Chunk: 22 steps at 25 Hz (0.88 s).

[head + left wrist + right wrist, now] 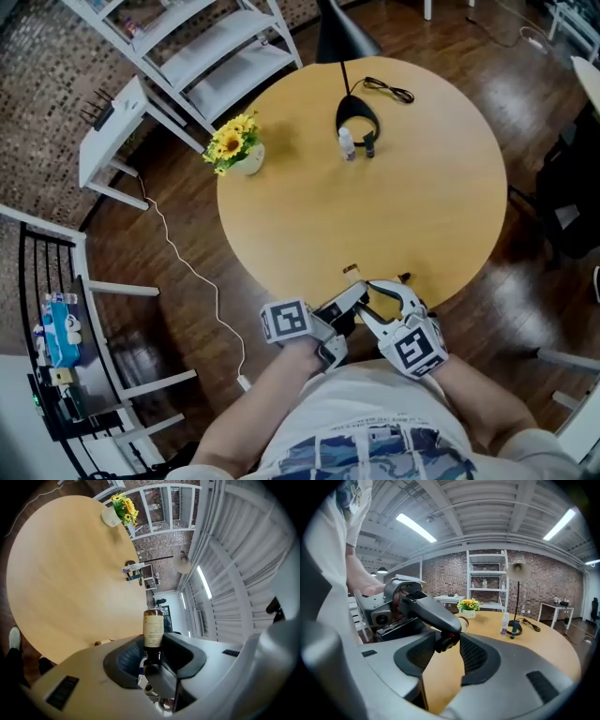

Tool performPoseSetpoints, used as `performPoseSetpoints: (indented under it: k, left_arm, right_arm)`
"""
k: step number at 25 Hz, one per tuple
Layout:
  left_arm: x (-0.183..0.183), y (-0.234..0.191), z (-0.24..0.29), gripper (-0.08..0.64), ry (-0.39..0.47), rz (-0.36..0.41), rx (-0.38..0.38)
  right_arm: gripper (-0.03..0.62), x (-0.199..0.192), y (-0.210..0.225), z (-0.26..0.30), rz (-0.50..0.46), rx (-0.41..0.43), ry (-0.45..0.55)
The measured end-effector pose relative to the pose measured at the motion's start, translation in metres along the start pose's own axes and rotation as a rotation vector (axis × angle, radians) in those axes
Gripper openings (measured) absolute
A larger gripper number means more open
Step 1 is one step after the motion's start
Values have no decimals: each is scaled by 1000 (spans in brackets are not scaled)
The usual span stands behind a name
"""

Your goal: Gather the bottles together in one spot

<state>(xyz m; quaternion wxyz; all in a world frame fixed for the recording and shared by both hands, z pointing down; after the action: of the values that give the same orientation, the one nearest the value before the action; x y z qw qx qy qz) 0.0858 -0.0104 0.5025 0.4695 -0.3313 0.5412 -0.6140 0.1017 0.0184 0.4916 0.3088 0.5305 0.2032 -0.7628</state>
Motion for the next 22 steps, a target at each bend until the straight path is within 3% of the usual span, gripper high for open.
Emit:
performPoseSetpoints:
  k: [4, 10, 15, 18, 22]
  left_arm:
    - [1, 11, -27, 132, -89, 7, -97]
    - [1, 28, -67, 191, -241, 188, -185]
    - [8, 38, -96, 198, -289, 197, -281]
    - [14, 46, -110, 138, -292, 171, -358]
    - [20, 51, -126, 138, -319, 168, -417]
  right_arm:
    - [168, 19, -19, 3, -68, 121, 13]
    - [135, 57, -48, -7, -192, 268, -6]
    - [97, 77, -62, -4, -300, 289, -43]
    - [97, 88, -70, -2, -285, 286, -50]
    - [97, 98, -83, 3, -300, 296, -73]
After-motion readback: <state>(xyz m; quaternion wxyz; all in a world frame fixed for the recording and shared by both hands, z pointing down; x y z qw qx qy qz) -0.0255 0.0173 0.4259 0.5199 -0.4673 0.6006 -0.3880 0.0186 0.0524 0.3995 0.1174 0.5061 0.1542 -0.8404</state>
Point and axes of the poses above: the fingertips, and each gripper's own axes: z forward along the fingers, y to its right, x out of its top, the point moved 2 cm from there along -z, backward along the fingers, and after that the axes turned 2 degrees about x, right-handed, at the moved point
